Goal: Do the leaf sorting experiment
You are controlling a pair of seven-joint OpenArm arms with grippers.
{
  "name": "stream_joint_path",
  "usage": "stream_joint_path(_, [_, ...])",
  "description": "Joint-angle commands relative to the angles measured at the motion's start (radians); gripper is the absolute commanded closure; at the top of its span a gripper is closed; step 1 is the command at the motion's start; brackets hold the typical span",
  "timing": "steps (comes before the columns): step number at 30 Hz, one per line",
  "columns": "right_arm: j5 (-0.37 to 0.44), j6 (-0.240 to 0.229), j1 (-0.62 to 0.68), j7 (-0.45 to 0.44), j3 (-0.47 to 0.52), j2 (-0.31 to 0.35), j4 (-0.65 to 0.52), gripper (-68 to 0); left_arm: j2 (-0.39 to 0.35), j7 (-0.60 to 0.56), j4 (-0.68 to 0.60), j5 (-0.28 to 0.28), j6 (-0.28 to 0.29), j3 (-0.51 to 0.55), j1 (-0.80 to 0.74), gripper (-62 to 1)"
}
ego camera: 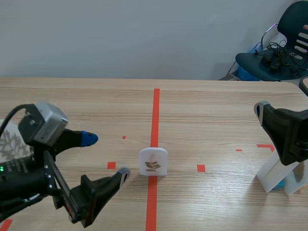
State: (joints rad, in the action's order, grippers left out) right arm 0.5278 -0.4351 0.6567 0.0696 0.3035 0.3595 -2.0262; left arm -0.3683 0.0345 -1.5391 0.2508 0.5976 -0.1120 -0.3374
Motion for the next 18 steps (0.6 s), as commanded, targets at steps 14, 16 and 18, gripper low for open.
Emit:
stream_joint_path(14, [0.008, 0.000, -0.014, -0.014, 0.003, 0.003, 0.002, -67.9, 0.180, -0.282, 0.512, -0.275, -0.150, -0.255, 0.353, -62.3])
stream_joint_path(16, [0.008, 0.000, -0.014, -0.014, 0.003, 0.003, 0.002, -67.9, 0.199, -0.281, 0.533, -0.275, -0.174, -0.277, 0.377, -62.3])
stream_joint_path(18, [0.008, 0.000, -0.014, -0.011, 0.003, 0.003, 0.002, -67.9, 0.210, -0.281, 0.538, -0.275, -0.185, -0.292, 0.388, -62.3])
